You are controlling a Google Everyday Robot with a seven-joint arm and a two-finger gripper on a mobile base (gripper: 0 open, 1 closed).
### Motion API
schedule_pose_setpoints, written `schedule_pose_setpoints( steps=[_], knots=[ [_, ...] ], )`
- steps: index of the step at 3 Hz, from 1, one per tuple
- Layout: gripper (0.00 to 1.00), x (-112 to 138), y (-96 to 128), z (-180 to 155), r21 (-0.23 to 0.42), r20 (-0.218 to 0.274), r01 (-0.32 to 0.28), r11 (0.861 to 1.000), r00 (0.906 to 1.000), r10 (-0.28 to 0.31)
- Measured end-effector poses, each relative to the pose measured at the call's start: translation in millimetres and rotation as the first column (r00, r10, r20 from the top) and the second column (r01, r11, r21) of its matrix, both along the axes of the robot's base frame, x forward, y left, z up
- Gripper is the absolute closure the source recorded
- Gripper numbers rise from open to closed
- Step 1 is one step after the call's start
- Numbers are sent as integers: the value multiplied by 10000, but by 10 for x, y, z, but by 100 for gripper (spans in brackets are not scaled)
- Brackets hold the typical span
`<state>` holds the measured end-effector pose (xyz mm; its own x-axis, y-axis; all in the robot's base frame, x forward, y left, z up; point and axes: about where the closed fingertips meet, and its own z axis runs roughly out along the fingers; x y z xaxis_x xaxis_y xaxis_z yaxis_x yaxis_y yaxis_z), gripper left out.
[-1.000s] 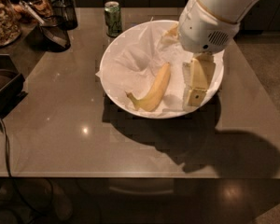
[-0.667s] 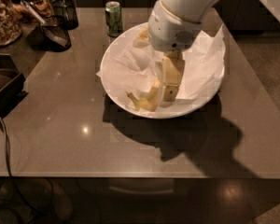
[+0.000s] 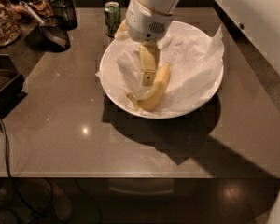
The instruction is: Pick banana from white bowl
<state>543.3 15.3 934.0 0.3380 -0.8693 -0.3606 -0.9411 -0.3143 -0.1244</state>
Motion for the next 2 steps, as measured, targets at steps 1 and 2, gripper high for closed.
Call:
schedule_pose_setpoints(
  steps=[1,2],
  knots=[
    [0,174,-161,-4,-168,177,475,9987,9987,-472],
    [0,46,-489,-15,-744,252,936,9928,9954,-920]
  ],
)
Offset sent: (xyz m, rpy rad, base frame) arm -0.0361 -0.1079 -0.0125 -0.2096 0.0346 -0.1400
